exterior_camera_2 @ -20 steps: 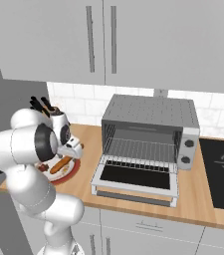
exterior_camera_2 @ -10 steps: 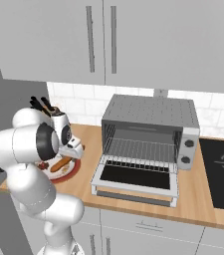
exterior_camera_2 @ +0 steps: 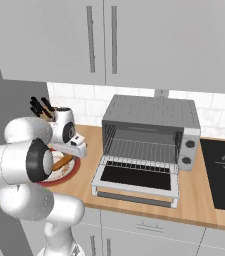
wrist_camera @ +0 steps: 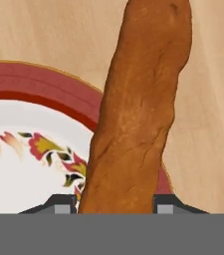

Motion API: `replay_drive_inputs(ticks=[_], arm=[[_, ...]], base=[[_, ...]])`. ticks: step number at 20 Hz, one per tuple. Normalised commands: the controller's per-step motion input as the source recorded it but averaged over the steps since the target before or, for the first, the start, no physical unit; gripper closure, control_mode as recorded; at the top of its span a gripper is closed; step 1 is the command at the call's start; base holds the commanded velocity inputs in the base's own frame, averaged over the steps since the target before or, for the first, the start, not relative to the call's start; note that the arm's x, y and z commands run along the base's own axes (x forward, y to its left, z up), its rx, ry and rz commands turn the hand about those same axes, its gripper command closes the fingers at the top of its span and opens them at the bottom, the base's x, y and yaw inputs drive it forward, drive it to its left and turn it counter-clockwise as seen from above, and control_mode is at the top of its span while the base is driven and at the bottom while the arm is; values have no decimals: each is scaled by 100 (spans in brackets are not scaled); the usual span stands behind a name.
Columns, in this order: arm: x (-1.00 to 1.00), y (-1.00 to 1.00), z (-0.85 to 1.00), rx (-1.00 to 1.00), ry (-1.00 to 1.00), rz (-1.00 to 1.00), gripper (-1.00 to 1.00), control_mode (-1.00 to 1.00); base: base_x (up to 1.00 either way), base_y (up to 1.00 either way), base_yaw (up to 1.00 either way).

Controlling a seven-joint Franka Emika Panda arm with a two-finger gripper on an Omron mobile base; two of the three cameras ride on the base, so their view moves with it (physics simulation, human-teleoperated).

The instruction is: Pick up the kebab skewer and baguette bread, and place them inside the toaster oven. Close the toaster oven door and start by setting the timer.

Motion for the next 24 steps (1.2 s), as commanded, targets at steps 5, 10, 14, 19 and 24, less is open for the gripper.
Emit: replay_drive_inputs(ticks=[5,10,14,19,24], arm=[[-30,-2,92,8,-3,-6,100,-100],[-22,0,80,6,-3,-13,100,-100],[-33,-16,68,6,-8,-16,100,-100],[-33,-65,62,9,-2,-23,100,-100],[-22,-80,50,13,0,-27,100,-100]], base=[[0,0,0],[0,0,0],[0,0,0],[0,0,0],[0,0,0]])
